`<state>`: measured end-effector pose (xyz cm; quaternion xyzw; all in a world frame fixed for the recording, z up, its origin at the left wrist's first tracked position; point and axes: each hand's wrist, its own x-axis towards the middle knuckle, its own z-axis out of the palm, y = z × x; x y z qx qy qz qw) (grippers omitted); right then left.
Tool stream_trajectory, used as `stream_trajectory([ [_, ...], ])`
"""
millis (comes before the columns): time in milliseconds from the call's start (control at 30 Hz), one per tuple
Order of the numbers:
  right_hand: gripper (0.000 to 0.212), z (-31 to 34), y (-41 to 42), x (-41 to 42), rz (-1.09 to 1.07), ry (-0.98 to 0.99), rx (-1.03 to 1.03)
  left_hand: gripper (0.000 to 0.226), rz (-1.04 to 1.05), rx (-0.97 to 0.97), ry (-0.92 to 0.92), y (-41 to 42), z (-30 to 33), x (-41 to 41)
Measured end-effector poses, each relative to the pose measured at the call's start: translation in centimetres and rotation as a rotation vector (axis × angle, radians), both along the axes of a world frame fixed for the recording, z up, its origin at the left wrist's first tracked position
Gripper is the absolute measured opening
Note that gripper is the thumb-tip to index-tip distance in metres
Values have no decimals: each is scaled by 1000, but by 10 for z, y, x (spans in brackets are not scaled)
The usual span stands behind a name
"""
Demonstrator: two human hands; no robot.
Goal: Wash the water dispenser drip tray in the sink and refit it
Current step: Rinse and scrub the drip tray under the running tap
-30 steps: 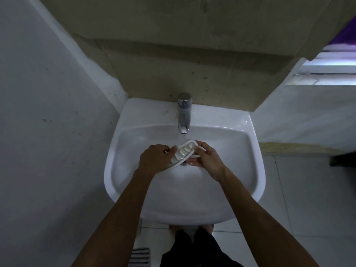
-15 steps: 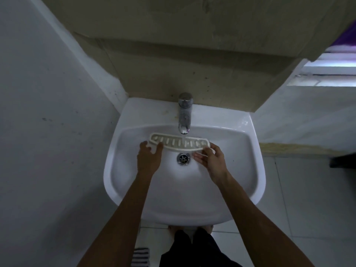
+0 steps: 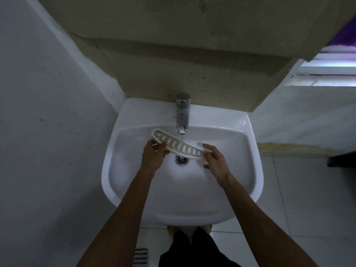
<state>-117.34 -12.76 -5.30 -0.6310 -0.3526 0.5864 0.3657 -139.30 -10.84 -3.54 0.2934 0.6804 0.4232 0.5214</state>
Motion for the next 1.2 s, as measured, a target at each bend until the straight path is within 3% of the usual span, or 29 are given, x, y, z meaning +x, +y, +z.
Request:
stream_trajectory([
  [267,29,-10,3,3,119,-192,76,32,18,9,44,2,4,-1],
  [433,26,-8,3,1,116,-178,72,39,23,6,58,2,4,-4],
  [633,29,5,2,2,75,-73,20,24,-67,-8,1,-3,11,3],
  [867,28,8,1,8,99,-137,118,32,-148,-63,-39,-5,9,14],
  [1200,24,4,-5,17,8,-135,99,21,-175,-62,-85,-4,23,33],
])
